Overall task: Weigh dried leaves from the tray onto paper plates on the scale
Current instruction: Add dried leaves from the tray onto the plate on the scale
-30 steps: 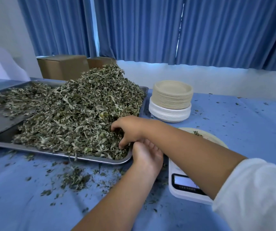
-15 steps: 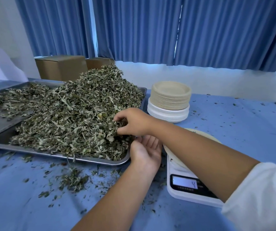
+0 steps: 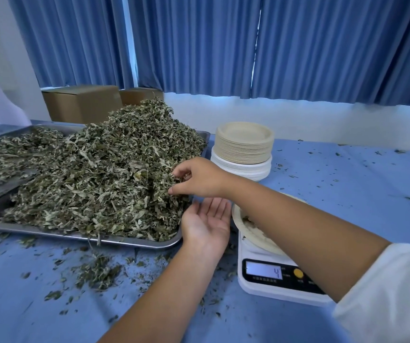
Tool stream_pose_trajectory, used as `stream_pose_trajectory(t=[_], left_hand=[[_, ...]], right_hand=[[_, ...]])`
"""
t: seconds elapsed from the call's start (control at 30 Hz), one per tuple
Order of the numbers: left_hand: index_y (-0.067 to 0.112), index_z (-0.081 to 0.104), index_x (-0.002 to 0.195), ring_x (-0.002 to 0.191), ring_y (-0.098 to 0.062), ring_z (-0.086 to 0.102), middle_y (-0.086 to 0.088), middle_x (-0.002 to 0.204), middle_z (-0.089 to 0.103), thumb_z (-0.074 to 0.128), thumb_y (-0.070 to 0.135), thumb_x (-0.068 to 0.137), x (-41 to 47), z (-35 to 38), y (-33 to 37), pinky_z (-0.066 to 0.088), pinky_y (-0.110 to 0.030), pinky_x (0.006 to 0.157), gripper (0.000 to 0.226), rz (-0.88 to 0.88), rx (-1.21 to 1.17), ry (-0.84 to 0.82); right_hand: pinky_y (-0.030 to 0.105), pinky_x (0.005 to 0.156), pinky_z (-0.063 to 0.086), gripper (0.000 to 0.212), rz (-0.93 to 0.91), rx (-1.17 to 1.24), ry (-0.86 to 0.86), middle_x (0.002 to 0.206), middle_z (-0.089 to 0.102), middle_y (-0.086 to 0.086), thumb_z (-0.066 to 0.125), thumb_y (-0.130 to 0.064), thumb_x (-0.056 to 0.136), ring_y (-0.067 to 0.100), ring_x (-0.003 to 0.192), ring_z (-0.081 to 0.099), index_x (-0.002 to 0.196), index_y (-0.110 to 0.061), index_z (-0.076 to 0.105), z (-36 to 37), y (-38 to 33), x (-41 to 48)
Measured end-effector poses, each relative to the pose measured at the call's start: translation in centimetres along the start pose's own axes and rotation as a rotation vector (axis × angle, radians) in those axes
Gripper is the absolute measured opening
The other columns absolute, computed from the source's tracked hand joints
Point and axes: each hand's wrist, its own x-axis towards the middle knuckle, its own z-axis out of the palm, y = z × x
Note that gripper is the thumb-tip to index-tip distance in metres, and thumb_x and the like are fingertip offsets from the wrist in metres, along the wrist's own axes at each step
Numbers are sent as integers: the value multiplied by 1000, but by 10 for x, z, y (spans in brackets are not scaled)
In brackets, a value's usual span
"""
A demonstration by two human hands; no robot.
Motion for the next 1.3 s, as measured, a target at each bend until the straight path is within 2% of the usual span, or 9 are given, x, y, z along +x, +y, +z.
stream_pose_trajectory(t=[0.13,0.27,0.43,0.53,0.67,0.83,0.97,1.2,1.3], left_hand=[[-6,58,101,91,-32,61,-22,98,65,33,27,103,0,1,0,43,-43,99,42,-1,5,-6],[-9,59,106,102,-35,60,-25,104,65,31,27,103,-4,1,1,43,-44,101,46,-34,9,-40],[-8,58,113,113,-35,58,-23,113,64,30,28,103,-7,1,1,42,-44,103,46,-48,21,-62],[-8,56,115,116,-35,56,-24,118,62,29,26,103,-7,2,0,44,-43,101,45,-51,31,-64],[-9,57,109,119,-35,54,-24,119,60,29,26,103,-7,1,-1,43,-43,102,45,-46,55,-57],[-8,57,111,117,-34,55,-23,114,63,29,26,103,-6,0,-1,44,-42,99,46,-28,85,-71],[-8,58,110,118,-33,55,-23,115,63,28,27,103,-6,-1,-2,44,-40,99,46,-15,113,-71],[-8,56,112,120,-33,54,-22,118,62,27,27,103,-5,-2,-2,41,-41,105,46,-3,138,-80],[-8,56,113,120,-33,54,-22,119,62,27,27,104,-6,-2,-3,41,-41,105,46,4,151,-76]], right_hand=[[30,88,48,31,15,90,40,108,67,10,76,-24,81,18,99,61,100,-1,69,-8,-3,-5],[9,57,36,24,21,197,77,69,50,-16,77,-24,80,-2,62,46,71,-26,55,-23,-7,-13],[-2,59,39,20,66,340,184,79,59,-17,79,-28,77,-9,69,52,88,-20,65,-47,2,-35],[8,61,40,34,124,397,226,81,58,-9,80,-28,76,1,67,51,95,-3,68,-60,17,-55],[5,62,42,28,202,403,255,83,60,-14,80,-31,75,-8,68,56,95,-14,70,-76,37,-87],[23,76,43,41,248,277,260,82,59,16,78,-33,76,23,74,58,84,3,59,-97,53,-125],[9,48,34,31,333,121,201,61,59,-9,80,-36,73,-1,53,50,78,-7,71,-113,58,-141],[17,68,44,23,396,-226,-38,92,68,-9,78,-46,72,8,92,62,76,-25,70,-102,63,-139],[16,50,38,34,404,-288,-145,73,59,-7,78,-47,73,8,64,54,75,-16,65,-93,65,-136]])
